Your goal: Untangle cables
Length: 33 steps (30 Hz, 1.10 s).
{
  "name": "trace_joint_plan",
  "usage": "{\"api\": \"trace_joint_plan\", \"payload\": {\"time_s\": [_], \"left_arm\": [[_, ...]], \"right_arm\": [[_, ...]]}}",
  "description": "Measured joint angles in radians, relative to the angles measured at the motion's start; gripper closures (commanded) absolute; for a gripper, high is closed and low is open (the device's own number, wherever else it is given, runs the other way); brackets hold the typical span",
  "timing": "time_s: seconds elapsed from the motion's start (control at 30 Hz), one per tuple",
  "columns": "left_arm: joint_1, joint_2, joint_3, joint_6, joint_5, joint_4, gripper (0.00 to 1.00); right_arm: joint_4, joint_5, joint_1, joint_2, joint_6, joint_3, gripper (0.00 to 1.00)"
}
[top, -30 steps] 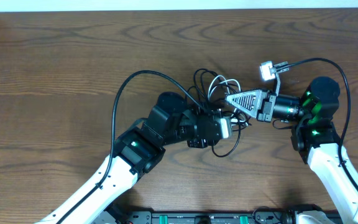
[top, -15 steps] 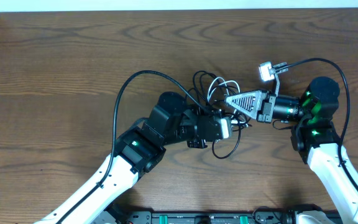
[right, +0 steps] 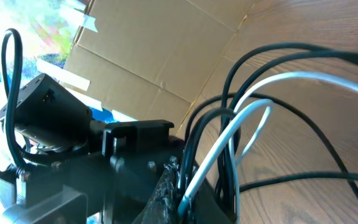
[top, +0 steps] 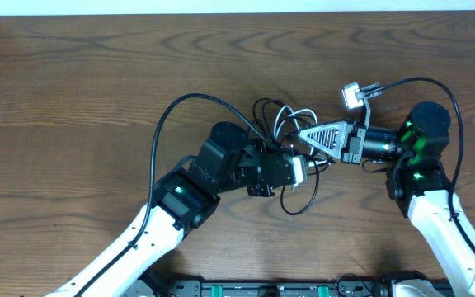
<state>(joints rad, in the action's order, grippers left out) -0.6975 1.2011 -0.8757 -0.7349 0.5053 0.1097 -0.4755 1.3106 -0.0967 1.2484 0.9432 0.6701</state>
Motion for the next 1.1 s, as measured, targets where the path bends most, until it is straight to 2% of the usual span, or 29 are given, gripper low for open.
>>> {"api": "trace_joint_plan", "payload": {"time_s": [0.37,0.87,1.1], "left_arm": [[0.0,0.002,0.0,0.0,0.0,0.002,0.92],[0.0,0.002,0.0,0.001,0.0,-0.044,0.92],[0.0,-0.006,0.0,0.007,-0.001,-0.063,0.93]], "right_arm": [[0.0,0.002,0.0,0.0,0.0,0.0,0.97],[-0.001,-0.001,0.0,0.0,-0.021,0.0,0.42],[0.008,-0.002,0.0,0.0,-0.045,0.0,0.35]]}}
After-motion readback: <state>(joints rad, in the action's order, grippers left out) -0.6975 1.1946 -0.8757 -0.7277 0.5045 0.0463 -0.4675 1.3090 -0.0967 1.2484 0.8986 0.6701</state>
